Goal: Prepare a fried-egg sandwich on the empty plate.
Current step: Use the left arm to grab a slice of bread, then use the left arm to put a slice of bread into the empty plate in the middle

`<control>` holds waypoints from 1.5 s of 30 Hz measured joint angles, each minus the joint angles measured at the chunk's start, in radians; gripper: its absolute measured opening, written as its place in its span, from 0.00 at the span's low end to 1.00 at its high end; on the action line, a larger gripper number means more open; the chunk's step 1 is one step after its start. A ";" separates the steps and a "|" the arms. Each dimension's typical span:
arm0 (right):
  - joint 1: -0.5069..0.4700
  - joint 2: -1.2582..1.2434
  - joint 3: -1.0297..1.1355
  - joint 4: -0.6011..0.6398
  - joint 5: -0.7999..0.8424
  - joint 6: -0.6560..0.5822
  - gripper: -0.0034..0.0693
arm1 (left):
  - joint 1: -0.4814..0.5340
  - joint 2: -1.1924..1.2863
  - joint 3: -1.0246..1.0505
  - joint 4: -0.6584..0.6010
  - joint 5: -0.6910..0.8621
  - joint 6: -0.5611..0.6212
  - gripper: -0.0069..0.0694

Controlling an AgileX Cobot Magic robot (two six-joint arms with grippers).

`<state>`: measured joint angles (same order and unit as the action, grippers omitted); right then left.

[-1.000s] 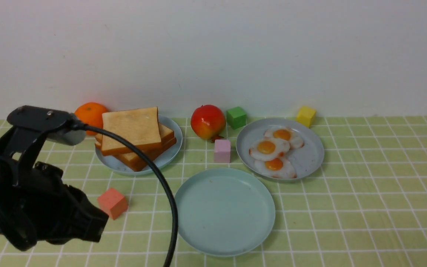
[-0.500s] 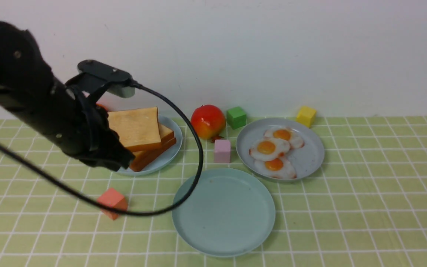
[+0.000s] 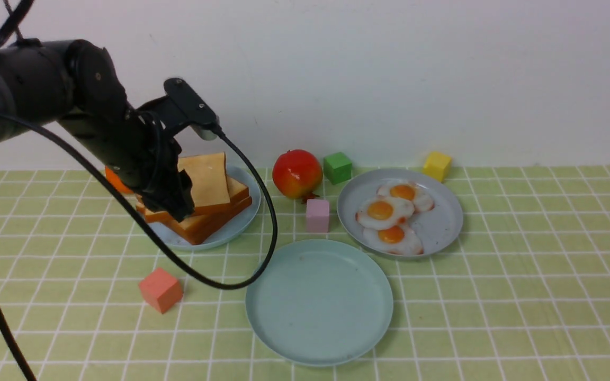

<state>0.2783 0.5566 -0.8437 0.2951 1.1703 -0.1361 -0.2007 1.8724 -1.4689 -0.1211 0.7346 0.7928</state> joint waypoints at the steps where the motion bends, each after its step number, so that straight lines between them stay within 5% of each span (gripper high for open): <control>1: 0.000 0.000 0.000 0.000 0.000 0.000 0.06 | 0.000 0.013 0.000 0.012 -0.019 0.001 0.58; 5: 0.000 0.000 0.000 0.004 -0.001 0.000 0.06 | 0.000 0.050 0.000 0.053 -0.092 0.003 0.65; 11: 0.000 0.000 0.000 0.022 -0.030 0.000 0.07 | 0.000 0.094 0.000 0.093 -0.134 0.004 0.61; 21: 0.000 0.000 0.000 0.056 -0.065 0.000 0.08 | 0.000 0.130 -0.008 0.108 -0.147 0.006 0.42; 27: 0.000 0.000 0.000 0.073 -0.046 0.000 0.08 | 0.000 0.131 -0.011 0.110 -0.145 0.013 0.13; 35: 0.000 0.000 0.000 0.076 -0.044 0.000 0.08 | -0.001 0.065 -0.007 0.121 -0.108 0.009 0.10; 40: 0.000 0.000 0.000 0.058 -0.044 0.000 0.08 | -0.065 -0.054 -0.006 0.121 -0.032 -0.105 0.10; 45: 0.000 0.000 0.000 0.026 -0.044 0.000 0.08 | -0.244 -0.117 -0.006 0.113 0.075 -0.333 0.10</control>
<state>0.2783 0.5566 -0.8437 0.3212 1.1264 -0.1364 -0.4446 1.7552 -1.4751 -0.0080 0.8092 0.4603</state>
